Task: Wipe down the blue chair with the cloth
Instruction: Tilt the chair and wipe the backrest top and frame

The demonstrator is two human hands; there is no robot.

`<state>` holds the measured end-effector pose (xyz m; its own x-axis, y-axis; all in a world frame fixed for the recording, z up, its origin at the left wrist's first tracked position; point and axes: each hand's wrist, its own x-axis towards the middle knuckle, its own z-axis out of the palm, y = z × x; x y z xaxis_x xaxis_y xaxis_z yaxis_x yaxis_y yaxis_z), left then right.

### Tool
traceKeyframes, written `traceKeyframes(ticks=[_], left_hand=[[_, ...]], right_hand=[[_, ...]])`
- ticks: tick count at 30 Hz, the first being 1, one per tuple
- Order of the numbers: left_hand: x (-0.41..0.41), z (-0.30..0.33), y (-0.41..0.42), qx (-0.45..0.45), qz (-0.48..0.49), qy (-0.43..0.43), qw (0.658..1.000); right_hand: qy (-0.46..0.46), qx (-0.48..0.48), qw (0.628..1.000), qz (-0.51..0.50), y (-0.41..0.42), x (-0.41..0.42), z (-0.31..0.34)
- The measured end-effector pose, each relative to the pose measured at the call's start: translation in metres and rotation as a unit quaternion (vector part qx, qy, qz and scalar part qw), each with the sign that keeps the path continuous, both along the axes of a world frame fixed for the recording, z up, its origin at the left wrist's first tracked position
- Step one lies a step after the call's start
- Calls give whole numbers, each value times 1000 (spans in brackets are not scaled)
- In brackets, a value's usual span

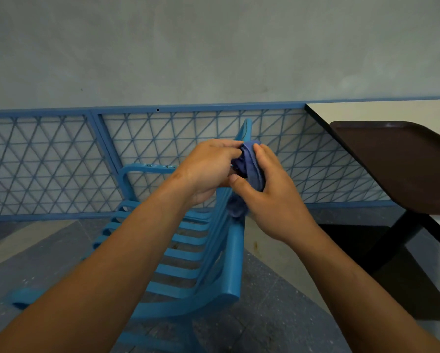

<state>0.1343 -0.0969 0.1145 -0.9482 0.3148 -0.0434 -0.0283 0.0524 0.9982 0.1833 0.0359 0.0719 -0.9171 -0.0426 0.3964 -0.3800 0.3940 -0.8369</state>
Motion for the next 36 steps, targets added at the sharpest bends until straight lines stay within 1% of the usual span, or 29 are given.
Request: traceKeyframes(ticks=[4,6,7,9,10,11,12,14,16,27,34,36], left_hand=[[7,-6,6,-24,-25,-17,999],[6,-11,8,-68,0,-6,998],[4,-15,8,-106,28,21,994],[2,-22,8,-197,91,108,970],[2,-25,8,-235,104,142,956],[3,-30,9,-267,95,155,947],[5,-34,9,-297,69,147,941],[7,-42,10,-367,5,98,925],[7,-47,11,-407,-25,59,911],[14,-46,-3,-378,-55,78,921],[37,-40,-30,-364,-113,93,920],[43,-41,-39,-332,-142,84,929]], right_hand=[[11,13,999,-52,12,-17,-14],[12,-13,997,-80,19,-23,-26],[6,-38,996,-83,23,-25,-31],[-8,-86,993,-82,29,-27,-40],[-11,-98,991,-88,32,-28,-42],[-12,-101,990,-96,35,-29,-45],[-14,-101,989,-103,39,-29,-47],[-23,-95,989,-107,44,-30,-50],[-31,-88,990,-109,48,-28,-53],[-14,-58,994,-87,54,-26,-51],[1,-50,995,-82,56,-23,-49],[12,-42,996,-80,54,-22,-48]])
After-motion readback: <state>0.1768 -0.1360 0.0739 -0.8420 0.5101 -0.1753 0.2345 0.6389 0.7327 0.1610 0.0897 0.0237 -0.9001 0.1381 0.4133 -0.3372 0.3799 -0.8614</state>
